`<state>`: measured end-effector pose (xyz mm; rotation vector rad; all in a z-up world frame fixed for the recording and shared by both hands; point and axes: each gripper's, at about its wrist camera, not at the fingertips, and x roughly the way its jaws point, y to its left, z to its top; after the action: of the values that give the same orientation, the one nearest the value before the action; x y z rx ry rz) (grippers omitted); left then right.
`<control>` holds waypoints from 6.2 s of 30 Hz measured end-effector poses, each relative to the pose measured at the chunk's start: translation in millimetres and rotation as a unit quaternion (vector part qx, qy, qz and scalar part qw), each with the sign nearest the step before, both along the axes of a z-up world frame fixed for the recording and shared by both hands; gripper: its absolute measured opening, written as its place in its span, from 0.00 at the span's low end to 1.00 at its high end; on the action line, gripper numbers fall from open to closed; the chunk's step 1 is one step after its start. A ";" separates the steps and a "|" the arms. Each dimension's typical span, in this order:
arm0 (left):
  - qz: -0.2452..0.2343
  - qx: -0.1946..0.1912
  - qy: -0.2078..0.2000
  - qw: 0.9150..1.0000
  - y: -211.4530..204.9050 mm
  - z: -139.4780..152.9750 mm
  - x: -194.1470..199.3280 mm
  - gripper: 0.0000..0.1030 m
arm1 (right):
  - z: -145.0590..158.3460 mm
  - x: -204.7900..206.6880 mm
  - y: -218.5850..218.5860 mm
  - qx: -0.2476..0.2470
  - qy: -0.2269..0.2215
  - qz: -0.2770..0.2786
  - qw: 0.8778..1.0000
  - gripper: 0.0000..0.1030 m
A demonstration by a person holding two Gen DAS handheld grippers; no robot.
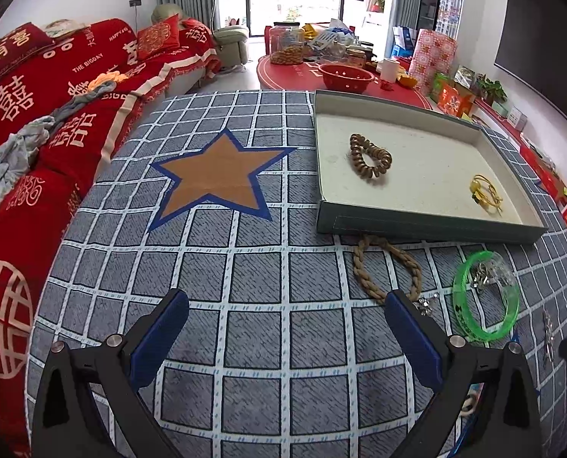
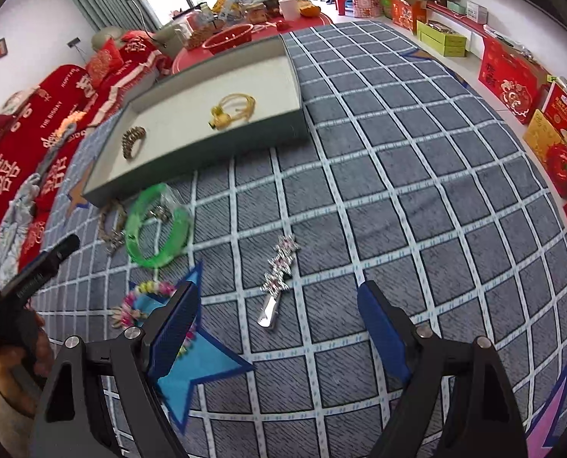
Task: Organize jewelry
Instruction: 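Grasp the brown rope strand with the left tool while the right tool grasps the silver star hair clip, then carry the rope strand and star clip into the tray and open both tools, then withdraw both tools from the tray toward the heart pendant and green bangle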
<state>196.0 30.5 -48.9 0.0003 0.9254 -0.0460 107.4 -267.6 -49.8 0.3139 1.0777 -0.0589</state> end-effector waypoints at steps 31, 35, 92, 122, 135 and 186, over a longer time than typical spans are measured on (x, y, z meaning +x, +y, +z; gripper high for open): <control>-0.096 0.016 0.026 0.995 -57.9 -12.4 14.0 0.22 | -8.0 9.3 41.8 -0.126 0.005 0.026 0.992 0.24; -0.093 0.004 0.020 0.995 -53.0 -11.1 4.3 0.21 | -7.3 5.0 35.6 -0.111 0.003 0.017 0.994 0.18; -0.104 -0.023 -0.035 0.994 -93.9 38.2 117.3 0.19 | 42.6 183.6 -2.5 0.075 -0.072 0.034 0.994 0.18; -0.082 0.053 -0.051 0.994 -100.6 27.4 105.8 0.19 | 17.2 175.6 -9.4 0.063 -0.058 0.024 0.996 0.51; -0.054 0.036 -0.093 0.994 -72.0 53.8 77.8 1.00 | 43.3 138.9 -6.1 0.072 -0.080 0.016 0.994 0.60; -0.075 0.009 -0.005 0.997 -25.1 -5.5 -39.3 1.00 | 3.5 31.9 46.2 0.028 0.019 0.031 0.999 0.85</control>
<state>156.7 5.4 -54.4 0.0862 0.9147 -0.1762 139.3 -221.4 -46.3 0.3302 1.1270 0.0205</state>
